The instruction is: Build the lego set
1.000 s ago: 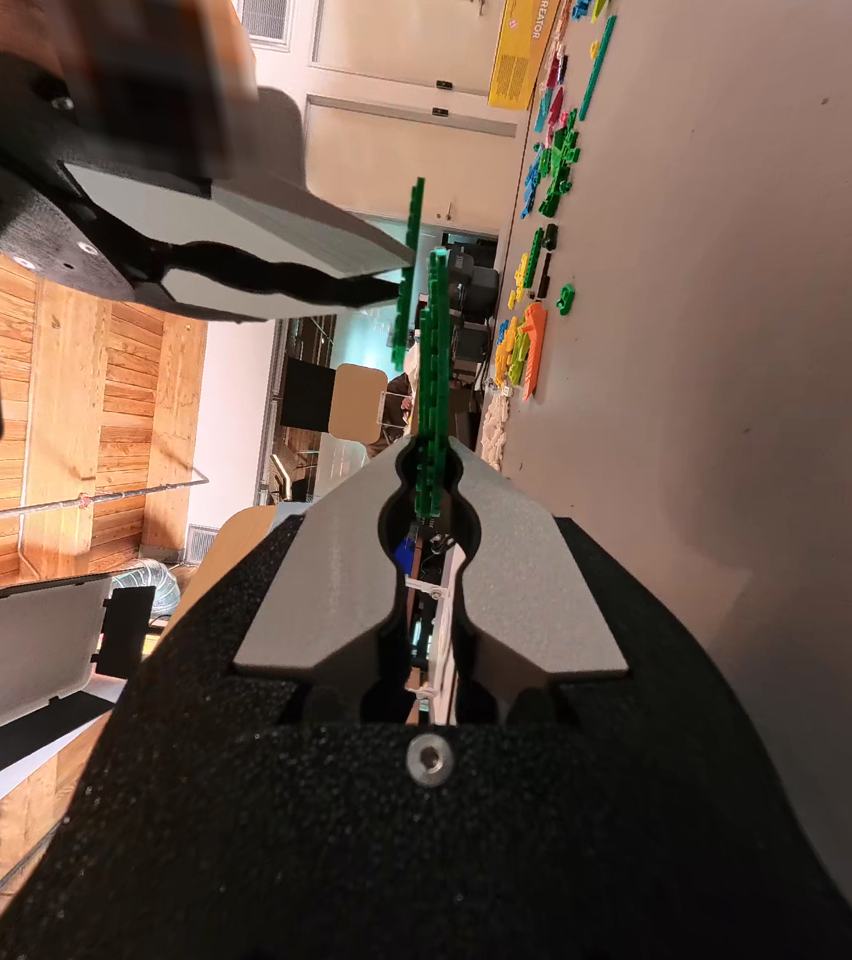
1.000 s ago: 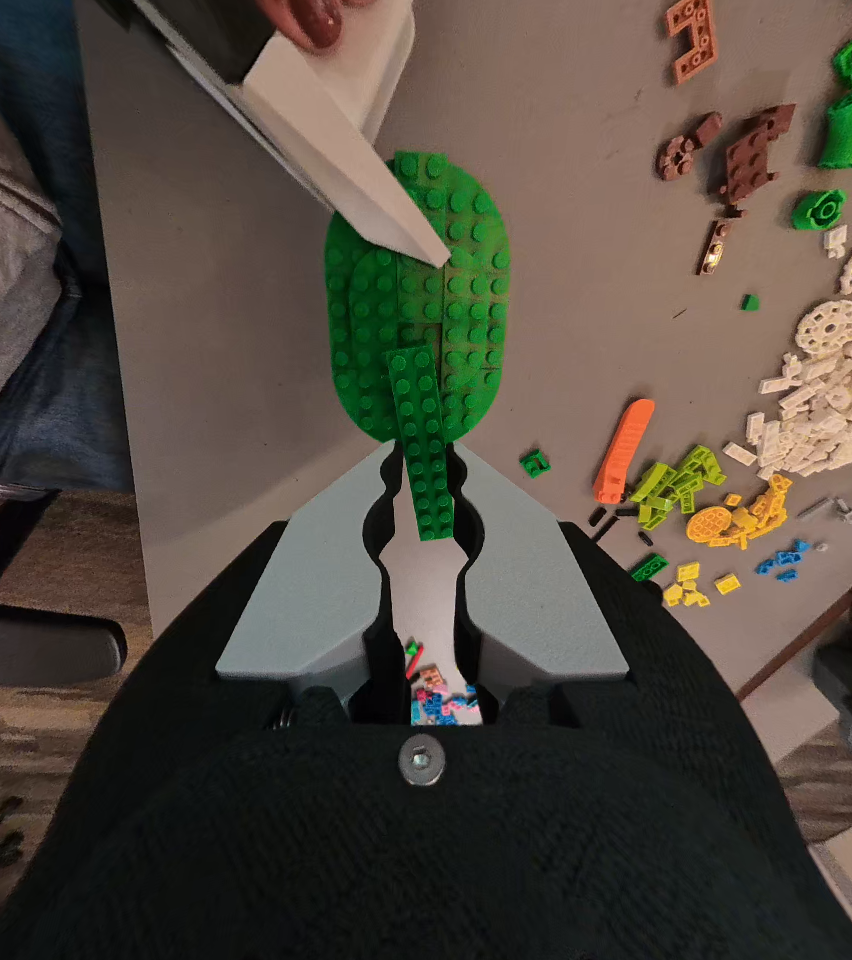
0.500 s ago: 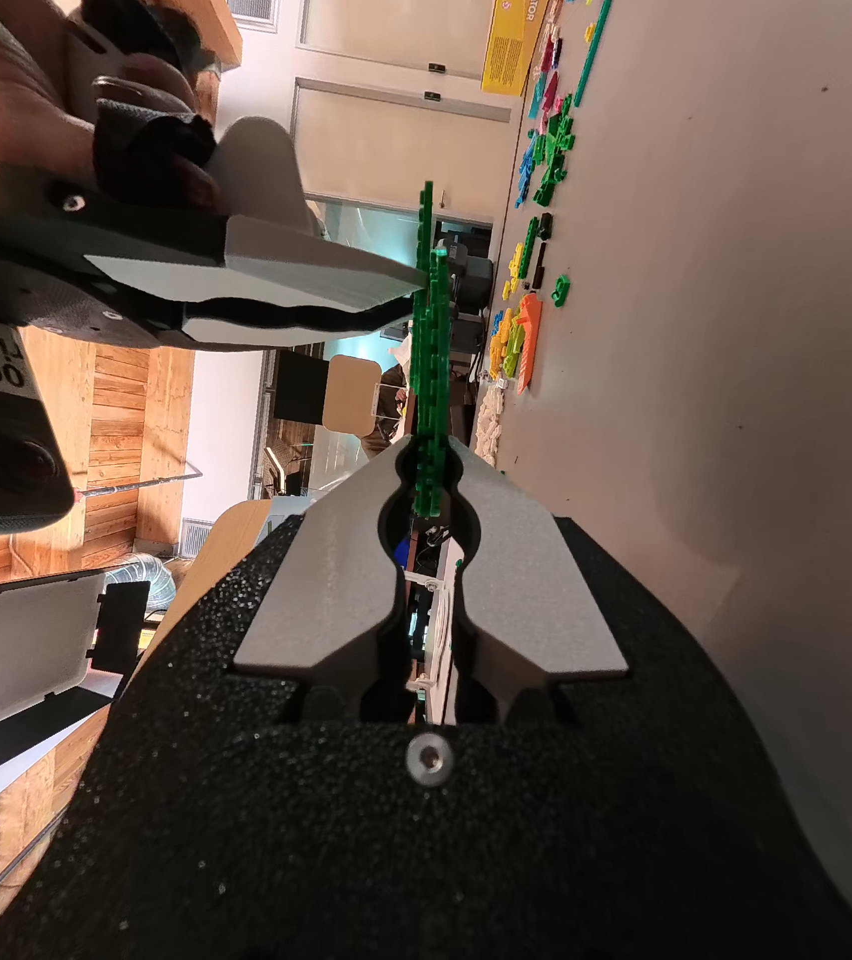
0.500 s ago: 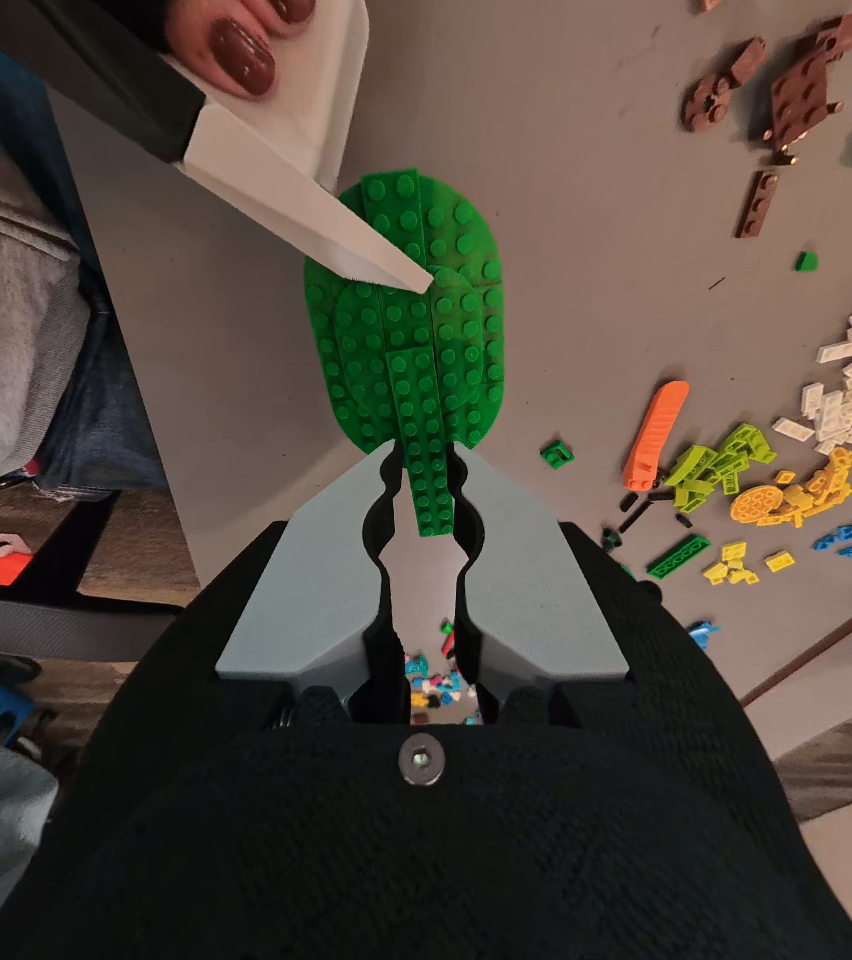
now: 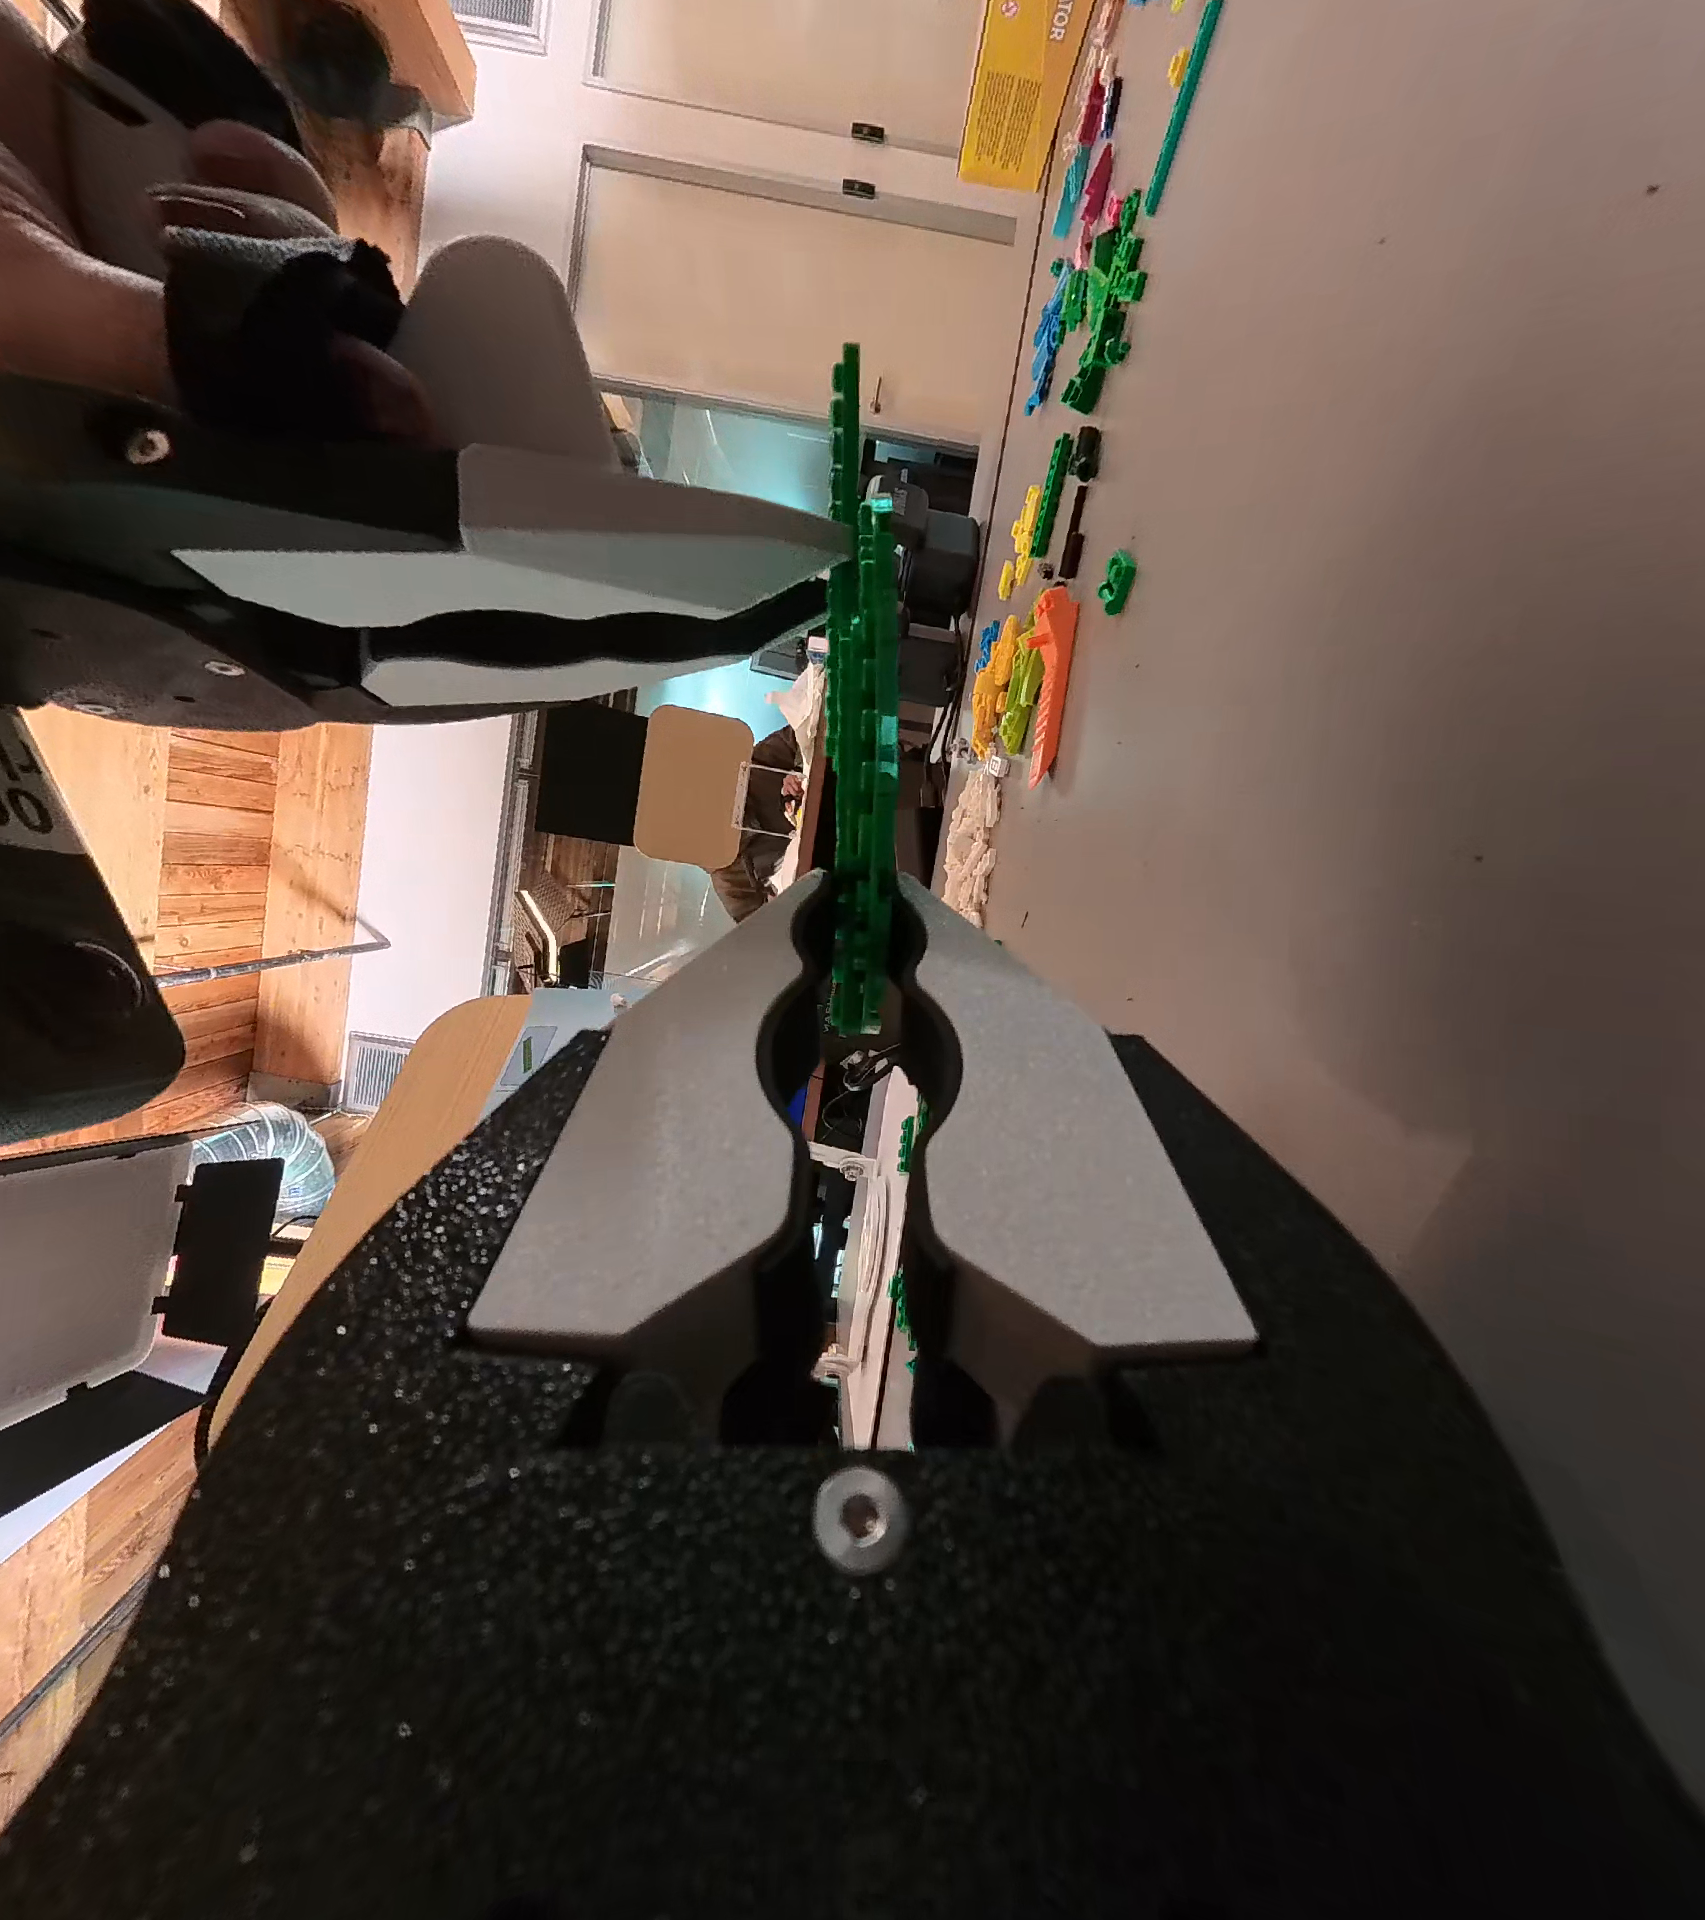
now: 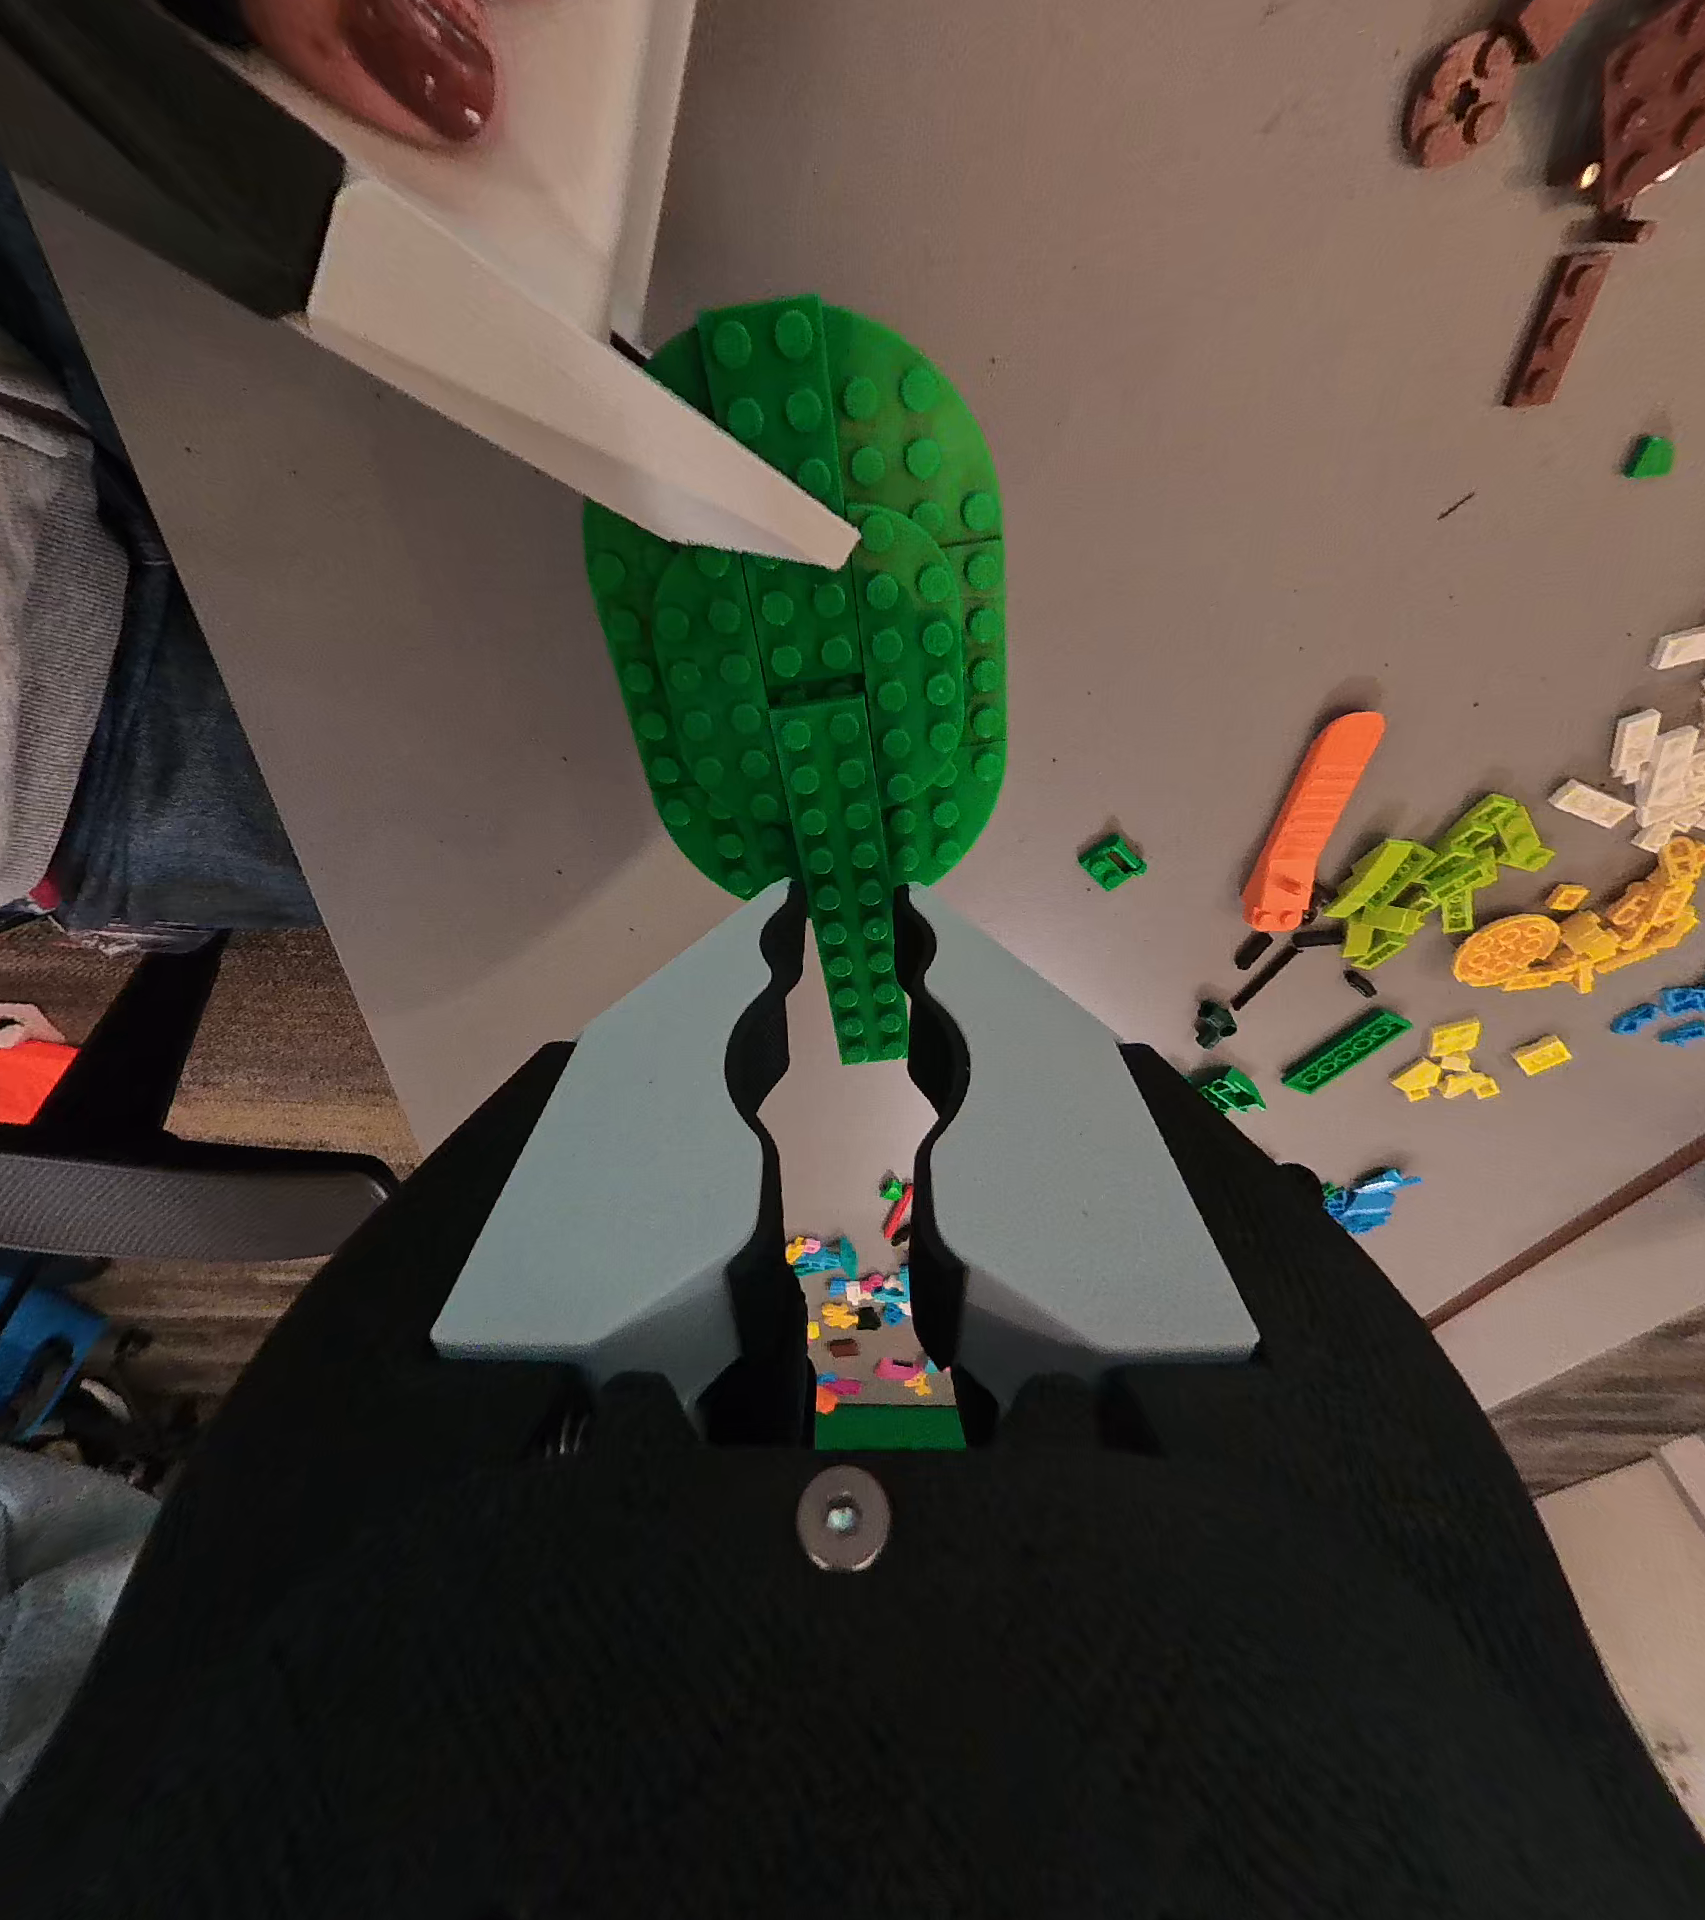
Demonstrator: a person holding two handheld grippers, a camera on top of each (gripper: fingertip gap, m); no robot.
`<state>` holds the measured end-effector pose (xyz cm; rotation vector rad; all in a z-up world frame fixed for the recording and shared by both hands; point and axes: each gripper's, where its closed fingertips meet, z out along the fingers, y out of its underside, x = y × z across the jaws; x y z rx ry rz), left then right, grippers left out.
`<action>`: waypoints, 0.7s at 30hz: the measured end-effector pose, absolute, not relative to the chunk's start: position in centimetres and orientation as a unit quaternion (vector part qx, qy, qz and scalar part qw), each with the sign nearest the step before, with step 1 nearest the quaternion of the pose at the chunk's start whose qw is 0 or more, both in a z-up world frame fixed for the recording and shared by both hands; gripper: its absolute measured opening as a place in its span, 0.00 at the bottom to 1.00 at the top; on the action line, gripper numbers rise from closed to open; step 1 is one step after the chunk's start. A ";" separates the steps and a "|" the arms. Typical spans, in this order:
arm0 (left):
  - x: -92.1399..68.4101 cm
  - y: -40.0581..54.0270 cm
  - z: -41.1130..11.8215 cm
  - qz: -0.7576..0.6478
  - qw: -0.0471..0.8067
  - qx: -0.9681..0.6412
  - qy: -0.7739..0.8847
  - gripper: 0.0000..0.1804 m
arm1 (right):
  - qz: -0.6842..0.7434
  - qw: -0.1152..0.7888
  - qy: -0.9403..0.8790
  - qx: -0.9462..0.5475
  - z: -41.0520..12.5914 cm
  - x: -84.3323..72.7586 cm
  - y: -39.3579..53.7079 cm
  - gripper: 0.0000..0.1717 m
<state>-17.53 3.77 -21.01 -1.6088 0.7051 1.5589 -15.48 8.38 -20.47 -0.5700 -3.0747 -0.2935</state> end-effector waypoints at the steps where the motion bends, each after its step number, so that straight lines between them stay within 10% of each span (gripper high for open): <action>1: -17.5 3.8 -21.0 0.612 0.386 -0.632 0.277 0.02 | -0.092 0.001 -0.979 -0.180 -20.5 -15.5 8.3 0.09; 14: -17.5 3.7 -21.0 0.610 0.388 -0.633 0.276 0.03 | -0.091 0.011 -0.979 -0.184 -20.3 -15.8 8.0 0.11; 21: -17.6 3.6 -20.9 0.605 0.394 -0.638 0.269 0.02 | 0.002 0.100 -0.991 -0.091 -18.2 -15.5 7.1 0.36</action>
